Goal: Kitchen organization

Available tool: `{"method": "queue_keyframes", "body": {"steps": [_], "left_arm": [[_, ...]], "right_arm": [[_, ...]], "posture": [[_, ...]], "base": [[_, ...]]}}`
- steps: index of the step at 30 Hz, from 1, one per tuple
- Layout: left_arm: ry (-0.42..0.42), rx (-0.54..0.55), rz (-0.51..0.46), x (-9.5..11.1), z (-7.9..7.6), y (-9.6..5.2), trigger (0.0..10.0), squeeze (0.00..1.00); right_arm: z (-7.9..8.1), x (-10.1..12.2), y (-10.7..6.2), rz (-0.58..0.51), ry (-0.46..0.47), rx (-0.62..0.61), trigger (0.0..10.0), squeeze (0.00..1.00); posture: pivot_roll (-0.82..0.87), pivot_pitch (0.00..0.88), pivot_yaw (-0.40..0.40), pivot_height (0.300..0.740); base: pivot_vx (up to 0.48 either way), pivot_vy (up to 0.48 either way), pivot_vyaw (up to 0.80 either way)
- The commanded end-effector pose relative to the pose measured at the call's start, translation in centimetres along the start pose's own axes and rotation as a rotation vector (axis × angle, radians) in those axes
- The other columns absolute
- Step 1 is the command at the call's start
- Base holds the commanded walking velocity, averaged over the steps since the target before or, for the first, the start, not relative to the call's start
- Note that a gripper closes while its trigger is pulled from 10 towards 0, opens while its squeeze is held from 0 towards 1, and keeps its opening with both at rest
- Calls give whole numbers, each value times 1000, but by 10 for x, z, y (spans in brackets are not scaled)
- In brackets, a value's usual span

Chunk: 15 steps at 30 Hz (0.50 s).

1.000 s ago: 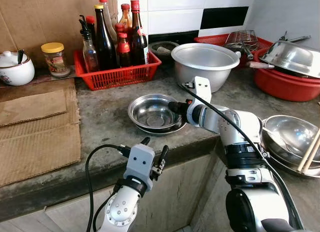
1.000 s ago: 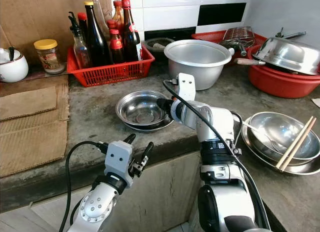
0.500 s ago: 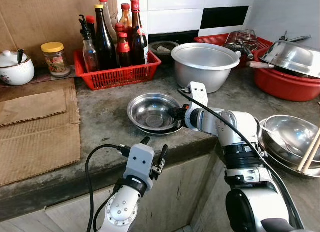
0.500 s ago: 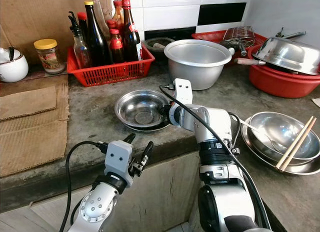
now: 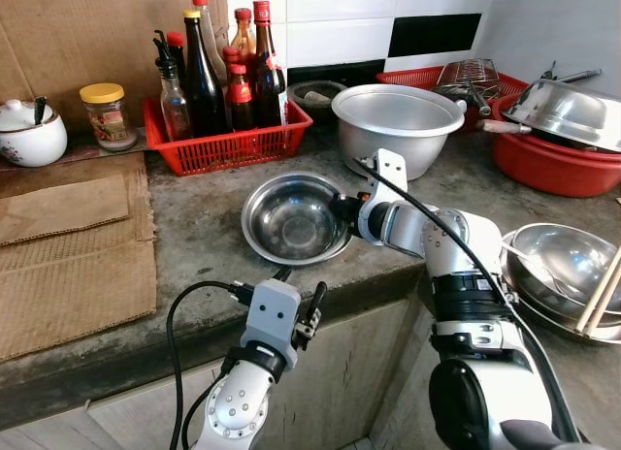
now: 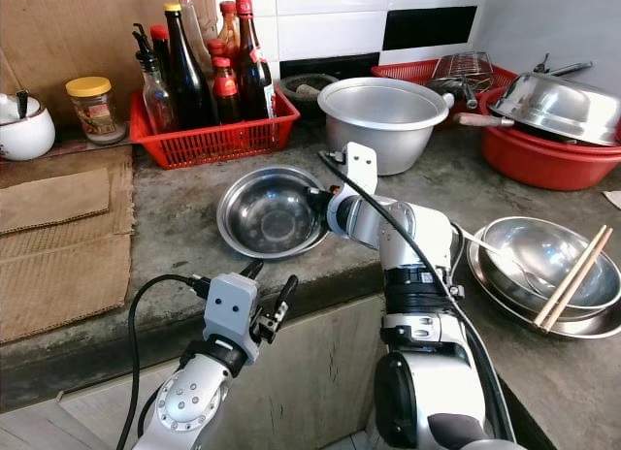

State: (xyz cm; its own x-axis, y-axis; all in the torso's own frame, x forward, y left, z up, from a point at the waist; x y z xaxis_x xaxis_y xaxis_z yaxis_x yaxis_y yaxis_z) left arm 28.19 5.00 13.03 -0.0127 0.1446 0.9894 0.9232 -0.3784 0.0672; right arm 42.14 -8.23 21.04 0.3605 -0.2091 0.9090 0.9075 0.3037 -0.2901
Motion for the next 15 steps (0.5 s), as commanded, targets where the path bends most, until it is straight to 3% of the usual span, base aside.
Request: {"method": "queue_keyframes", "body": {"steps": [1, 5, 8, 10, 11, 12, 15], "left_arm": [[1, -9, -7, 1, -3, 2, 10000, 0], [0, -9, -17, 5, -2, 3, 10000, 0], [0, -9, -17, 5, -2, 4, 10000, 0], [0, -7, -19, 5, -1, 4, 10000, 0], [0, -7, -19, 5, -1, 4, 10000, 0], [1, -7, -24, 7, -1, 5, 10000, 0], [-1, -7, -33, 10, -1, 5, 10000, 0]], "right_arm": [[-8, 16, -5, -89, 38, -38, 0, 0], [-14, 30, -20, -238, 25, -92, 0, 0], [-18, 33, -26, -287, 8, -127, 0, 0], [-25, 42, -42, -406, -104, -223, 0, 0], [-25, 42, -42, -406, -104, -223, 0, 0], [-28, 48, -57, -500, -209, -285, 0, 0], [-27, 54, -74, -588, -316, -334, 0, 0]], "posture": [[81, 0, -64, 740], [79, 0, -60, 740], [77, 0, -57, 740], [75, 0, -55, 740], [75, 0, -55, 740], [73, 0, -52, 740], [72, 0, -53, 740]], "base": [[0, 0, 0], [0, 0, 0], [0, 0, 0], [0, 0, 0], [0, 0, 0], [0, 0, 0], [0, 0, 0]]}}
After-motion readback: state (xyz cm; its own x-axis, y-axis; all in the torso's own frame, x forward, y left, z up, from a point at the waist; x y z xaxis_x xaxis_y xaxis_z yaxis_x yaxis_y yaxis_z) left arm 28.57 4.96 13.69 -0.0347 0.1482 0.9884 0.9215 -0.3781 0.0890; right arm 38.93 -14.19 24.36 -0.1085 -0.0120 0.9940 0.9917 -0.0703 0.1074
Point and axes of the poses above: a point about 5 cm out from each wrist's last joint towards the gripper, its own y axis pointing out of the wrist towards the gripper, its own x axis along the axis of the wrist's last joint, z = x × y, the point moved 5 cm from there along y, pointing out of the wrist towards the gripper, and after that the axes turned 15 degrees about -y, right-handed, at the moved point
